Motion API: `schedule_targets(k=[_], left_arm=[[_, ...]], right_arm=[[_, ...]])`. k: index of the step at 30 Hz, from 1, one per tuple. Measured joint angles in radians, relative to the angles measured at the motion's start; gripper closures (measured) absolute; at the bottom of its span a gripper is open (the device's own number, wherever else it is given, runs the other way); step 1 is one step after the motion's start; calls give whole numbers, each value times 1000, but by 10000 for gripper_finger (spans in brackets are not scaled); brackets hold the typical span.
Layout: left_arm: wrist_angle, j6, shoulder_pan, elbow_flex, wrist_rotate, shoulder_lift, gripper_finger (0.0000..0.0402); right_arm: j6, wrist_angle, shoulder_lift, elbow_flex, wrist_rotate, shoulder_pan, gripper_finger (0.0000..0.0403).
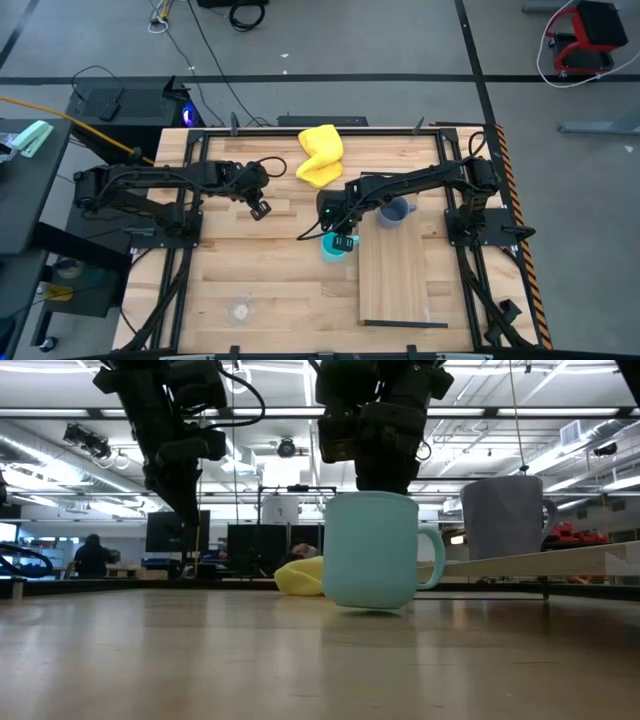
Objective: Stack small to large cups/mugs on shelf
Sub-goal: Put the blue mug on the shelf
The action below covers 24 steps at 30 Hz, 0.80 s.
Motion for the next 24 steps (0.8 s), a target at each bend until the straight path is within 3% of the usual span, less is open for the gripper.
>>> schedule_targets(k=[5, 11, 15, 20, 24], left_arm=[[0, 0, 0, 0, 0, 0, 376], [1, 0, 0, 0, -8, 0, 386], [3, 0, 0, 0, -8, 0, 386], [4, -3, 0, 0, -7, 0, 378], [4, -8, 0, 0, -7, 0, 379]], right_arm=[[20, -22, 0, 13, 0, 0, 395], [65, -211, -2, 162, 11, 15, 397], [112, -422, -2, 338, 71, 39, 398], [238, -766, -3, 538, 243, 100, 398], [319, -768, -47, 541, 278, 168, 398]])
